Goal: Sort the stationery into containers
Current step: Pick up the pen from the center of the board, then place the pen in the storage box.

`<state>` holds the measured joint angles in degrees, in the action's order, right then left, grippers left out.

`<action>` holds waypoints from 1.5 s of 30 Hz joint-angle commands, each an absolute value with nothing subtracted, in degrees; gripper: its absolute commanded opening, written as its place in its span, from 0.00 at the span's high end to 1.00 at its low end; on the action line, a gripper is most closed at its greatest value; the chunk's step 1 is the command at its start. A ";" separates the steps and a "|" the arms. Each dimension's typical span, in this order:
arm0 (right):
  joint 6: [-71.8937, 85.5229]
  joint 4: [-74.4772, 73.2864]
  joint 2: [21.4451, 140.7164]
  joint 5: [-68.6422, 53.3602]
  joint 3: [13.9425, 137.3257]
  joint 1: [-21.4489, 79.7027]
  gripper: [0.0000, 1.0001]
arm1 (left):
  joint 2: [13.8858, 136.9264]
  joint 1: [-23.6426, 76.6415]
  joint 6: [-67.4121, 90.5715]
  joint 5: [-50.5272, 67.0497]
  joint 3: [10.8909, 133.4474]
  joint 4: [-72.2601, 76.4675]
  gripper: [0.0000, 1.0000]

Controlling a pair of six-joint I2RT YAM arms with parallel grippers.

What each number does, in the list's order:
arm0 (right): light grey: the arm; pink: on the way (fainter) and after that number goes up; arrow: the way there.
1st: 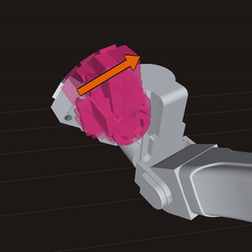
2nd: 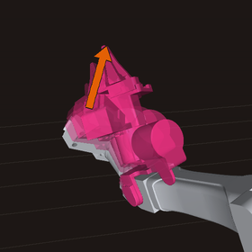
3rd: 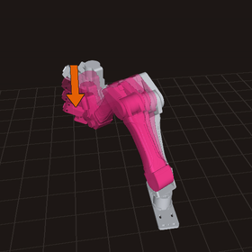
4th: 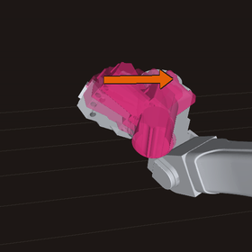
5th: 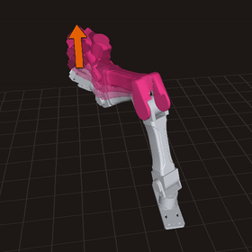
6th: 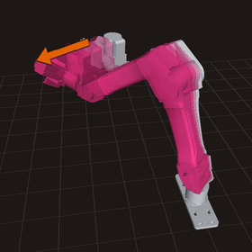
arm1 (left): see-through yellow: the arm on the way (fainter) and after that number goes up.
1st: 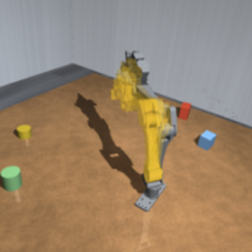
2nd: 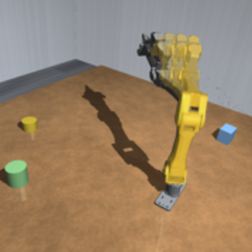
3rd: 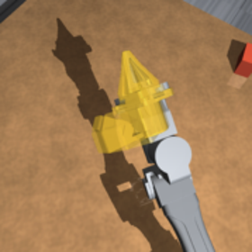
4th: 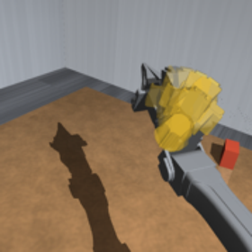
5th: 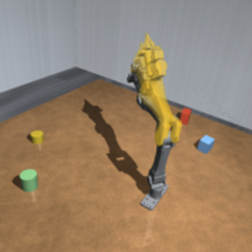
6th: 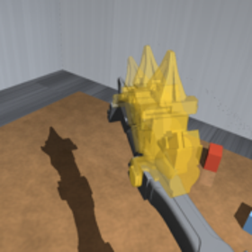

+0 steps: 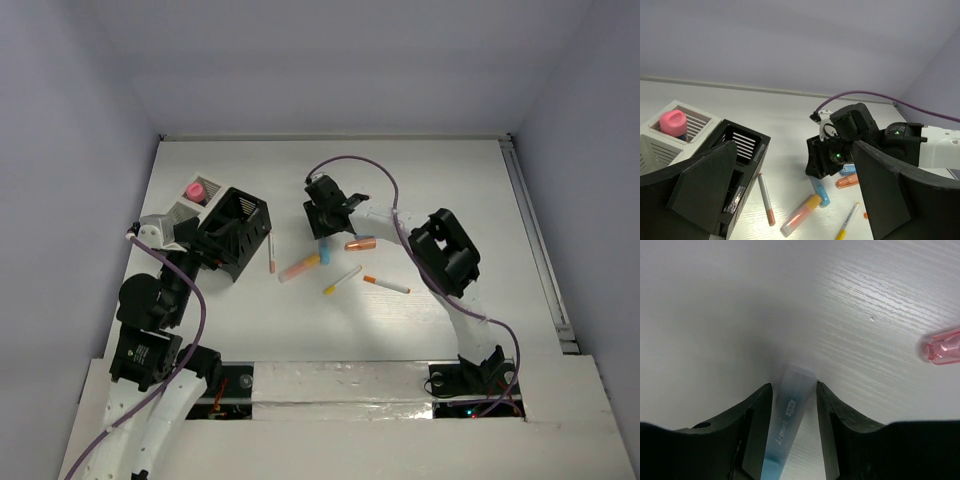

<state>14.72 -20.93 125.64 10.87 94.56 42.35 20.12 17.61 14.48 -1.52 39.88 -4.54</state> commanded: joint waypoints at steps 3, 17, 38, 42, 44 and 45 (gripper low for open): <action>13.89 -22.50 126.83 13.18 97.12 42.98 0.59 | 20.04 17.84 14.85 -0.70 39.81 -2.46 0.01; 11.35 -16.90 120.42 18.11 95.02 42.98 0.78 | 19.95 17.84 14.94 -0.97 39.90 -2.55 0.01; 37.60 49.97 118.81 -15.46 96.13 46.93 0.80 | 16.79 16.79 14.77 -3.95 40.43 -2.46 0.01; 45.52 55.54 129.44 -17.57 107.47 48.16 0.81 | 15.21 16.79 14.85 -4.04 40.43 -2.81 0.01; 46.14 53.63 134.79 -17.58 115.78 49.56 0.82 | 14.77 16.79 14.77 -4.48 40.43 -2.99 0.01; 45.88 52.40 136.56 -17.40 118.80 50.09 0.82 | 14.50 16.79 14.77 -4.57 40.43 -2.90 0.01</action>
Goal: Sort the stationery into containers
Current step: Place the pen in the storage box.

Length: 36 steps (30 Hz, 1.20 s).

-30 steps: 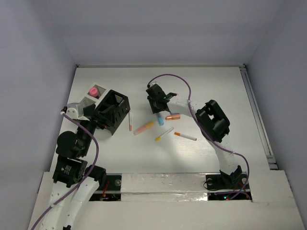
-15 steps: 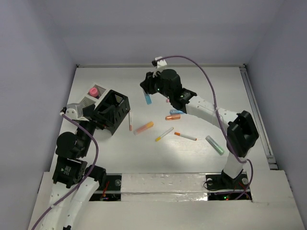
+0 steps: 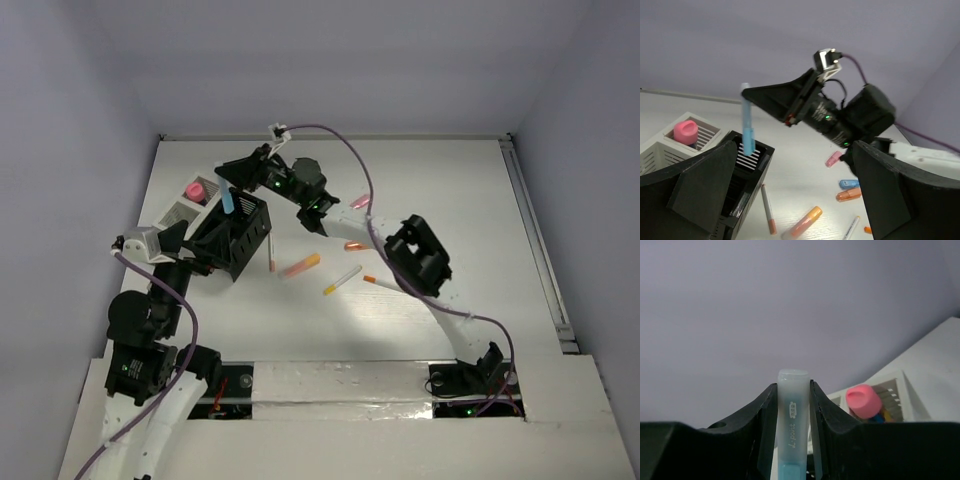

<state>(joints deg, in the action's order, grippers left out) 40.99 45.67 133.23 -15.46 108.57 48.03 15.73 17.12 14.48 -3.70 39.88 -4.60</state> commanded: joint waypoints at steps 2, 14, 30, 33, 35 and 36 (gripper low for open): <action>44.91 49.50 140.17 -17.32 124.51 50.97 0.82 | 14.41 16.79 14.77 -4.57 40.52 -2.90 0.01; 34.54 37.62 157.40 -2.83 148.44 56.95 0.82 | 13.89 16.79 14.76 -4.39 40.43 -2.37 0.01; 29.80 40.25 164.35 17.49 154.25 60.29 0.80 | 14.85 16.79 14.68 -4.22 40.43 -2.29 0.01; 29.18 40.25 164.88 17.75 153.72 60.29 0.80 | 14.94 16.79 14.59 -4.22 40.43 -2.28 0.01; 28.39 40.34 165.06 17.40 152.94 60.29 0.80 | 14.94 16.79 14.68 -4.13 40.34 -2.11 0.01; 28.13 40.34 164.97 17.40 152.41 60.29 0.80 | 14.94 16.79 14.59 -4.13 40.34 -2.20 0.01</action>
